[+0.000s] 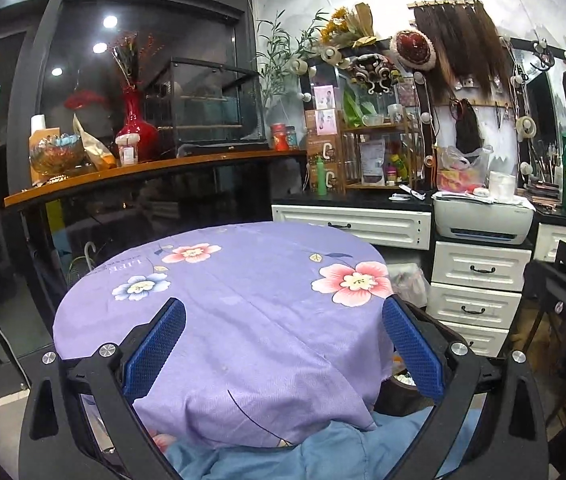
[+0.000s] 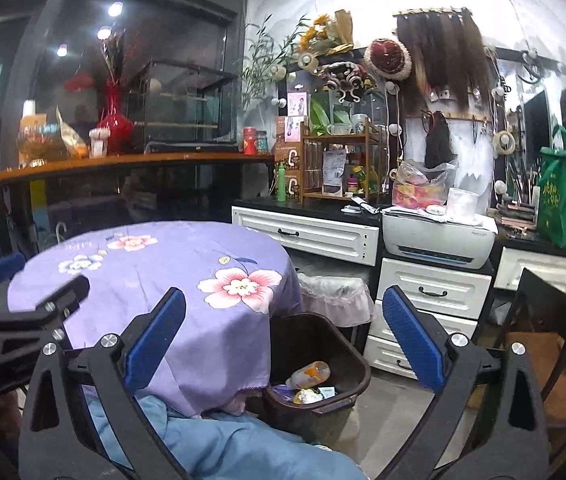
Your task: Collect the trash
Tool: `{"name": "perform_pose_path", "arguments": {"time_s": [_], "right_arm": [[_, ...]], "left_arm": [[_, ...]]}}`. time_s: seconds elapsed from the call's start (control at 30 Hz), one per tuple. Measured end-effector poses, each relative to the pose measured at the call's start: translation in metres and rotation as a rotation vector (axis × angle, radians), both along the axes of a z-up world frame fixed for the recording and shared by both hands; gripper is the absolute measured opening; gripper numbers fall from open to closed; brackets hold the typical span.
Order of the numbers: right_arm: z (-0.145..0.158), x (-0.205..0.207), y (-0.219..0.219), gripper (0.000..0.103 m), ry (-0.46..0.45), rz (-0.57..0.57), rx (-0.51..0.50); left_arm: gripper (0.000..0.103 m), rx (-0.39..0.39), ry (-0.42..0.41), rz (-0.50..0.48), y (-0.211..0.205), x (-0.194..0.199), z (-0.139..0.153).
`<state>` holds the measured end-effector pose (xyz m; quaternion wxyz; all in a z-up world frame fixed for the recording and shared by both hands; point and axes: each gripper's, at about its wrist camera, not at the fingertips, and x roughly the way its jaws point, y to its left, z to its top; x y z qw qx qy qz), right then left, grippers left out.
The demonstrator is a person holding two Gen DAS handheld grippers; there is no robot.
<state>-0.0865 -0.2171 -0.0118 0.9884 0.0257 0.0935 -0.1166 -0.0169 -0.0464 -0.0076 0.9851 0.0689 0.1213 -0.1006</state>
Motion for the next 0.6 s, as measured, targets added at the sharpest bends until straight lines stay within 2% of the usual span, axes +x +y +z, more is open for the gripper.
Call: {"name": "perform_pose_path", "arguments": {"time_s": [0.17,0.6], "right_arm": [[-0.0033,-0.0028,-0.0047,0.097,-0.004,0.006,0.022],[-0.0047,-0.0017,-0.0027,0.097,-0.001,0.017,0.000]], "left_arm": [[0.097,0.005,-0.012,-0.015,-0.0045,-0.0076,-0.0036],[0.097,0.005,-0.012,-0.014,-0.0053,-0.0098,-0.0044]]}}
